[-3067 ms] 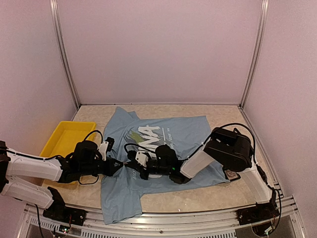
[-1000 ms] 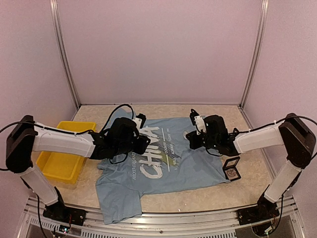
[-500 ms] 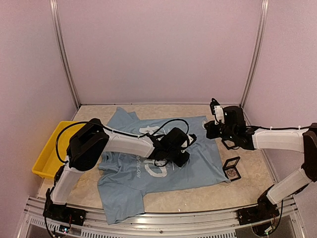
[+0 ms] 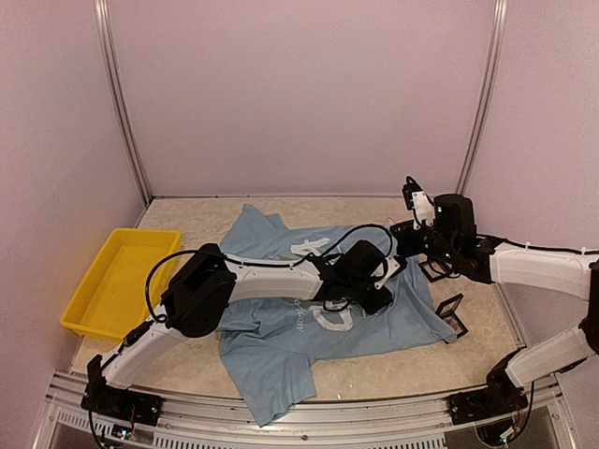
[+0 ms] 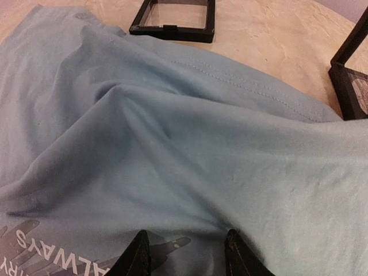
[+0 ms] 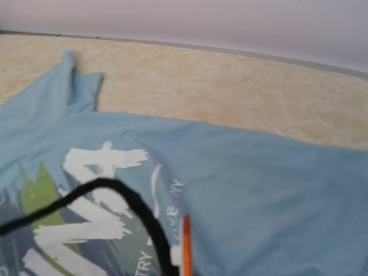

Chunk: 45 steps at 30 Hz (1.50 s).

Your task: Pin the brooch onto the clothing

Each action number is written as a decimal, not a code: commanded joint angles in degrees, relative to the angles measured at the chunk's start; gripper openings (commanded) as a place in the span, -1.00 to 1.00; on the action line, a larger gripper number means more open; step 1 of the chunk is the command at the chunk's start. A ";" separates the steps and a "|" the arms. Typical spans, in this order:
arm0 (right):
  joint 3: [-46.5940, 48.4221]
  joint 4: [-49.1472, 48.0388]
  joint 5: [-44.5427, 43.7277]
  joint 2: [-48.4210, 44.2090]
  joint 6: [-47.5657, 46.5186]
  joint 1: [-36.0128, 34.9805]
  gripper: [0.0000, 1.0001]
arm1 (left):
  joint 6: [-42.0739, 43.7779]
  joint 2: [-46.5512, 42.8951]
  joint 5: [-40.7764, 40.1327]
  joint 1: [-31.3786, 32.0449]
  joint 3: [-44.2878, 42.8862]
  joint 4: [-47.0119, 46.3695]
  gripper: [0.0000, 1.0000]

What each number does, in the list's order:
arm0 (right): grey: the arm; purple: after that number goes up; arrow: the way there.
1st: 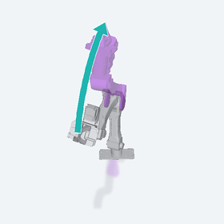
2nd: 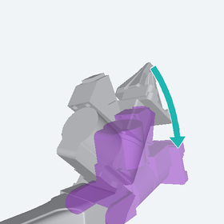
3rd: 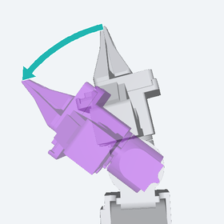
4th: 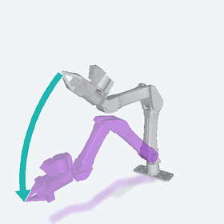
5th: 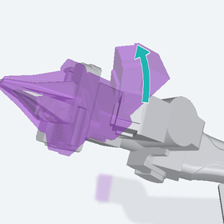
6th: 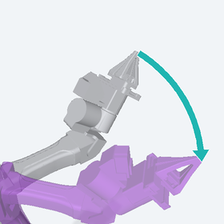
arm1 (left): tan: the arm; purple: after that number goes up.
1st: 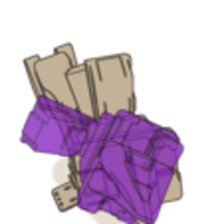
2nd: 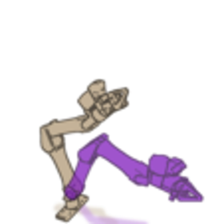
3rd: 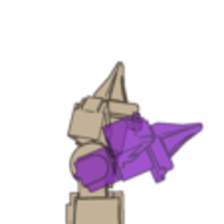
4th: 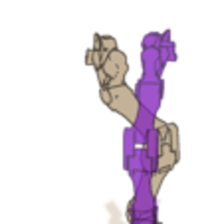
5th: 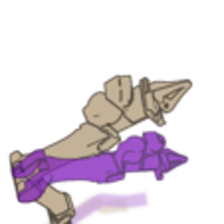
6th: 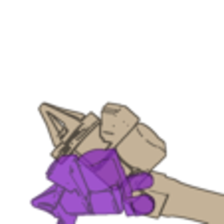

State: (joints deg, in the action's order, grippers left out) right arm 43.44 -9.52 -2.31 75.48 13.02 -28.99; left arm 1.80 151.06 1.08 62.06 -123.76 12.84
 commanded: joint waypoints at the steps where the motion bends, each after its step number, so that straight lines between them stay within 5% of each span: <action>1: -0.26 -1.93 7.76 -1.30 -3.06 0.52 -1.00 | 1.08 -8.94 6.03 -2.83 12.14 -3.83 -0.13; 9: -0.37 -11.44 17.38 0.69 -6.67 -1.42 -1.00 | -1.05 -48.67 -1.70 -6.45 59.07 -19.83 0.15; 17: 5.06 -16.37 24.70 12.43 -15.93 -10.27 -1.00 | -10.36 -64.39 -17.54 -2.74 84.82 -22.79 0.19; 24: 5.40 -25.57 32.40 21.41 -22.31 -15.48 -1.00 | -8.79 -67.19 -18.18 -4.84 89.61 -22.50 0.18; 31: 8.38 -33.26 35.53 29.90 -25.02 -18.37 -1.00 | -4.56 -66.31 -9.88 -5.05 92.51 -25.91 0.21; 40: 12.17 -34.03 39.60 37.02 -29.02 -21.23 -1.00 | -10.64 -70.25 -8.96 -5.26 95.93 -24.12 0.29; 45: 13.13 -36.64 38.56 40.79 -29.32 -22.24 -1.00 | -11.47 -67.92 -8.63 -5.55 95.03 -23.68 0.16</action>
State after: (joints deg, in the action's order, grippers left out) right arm 55.29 -42.94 35.70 113.51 -15.05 -50.19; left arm -8.05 81.91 -8.32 56.99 -28.27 -10.87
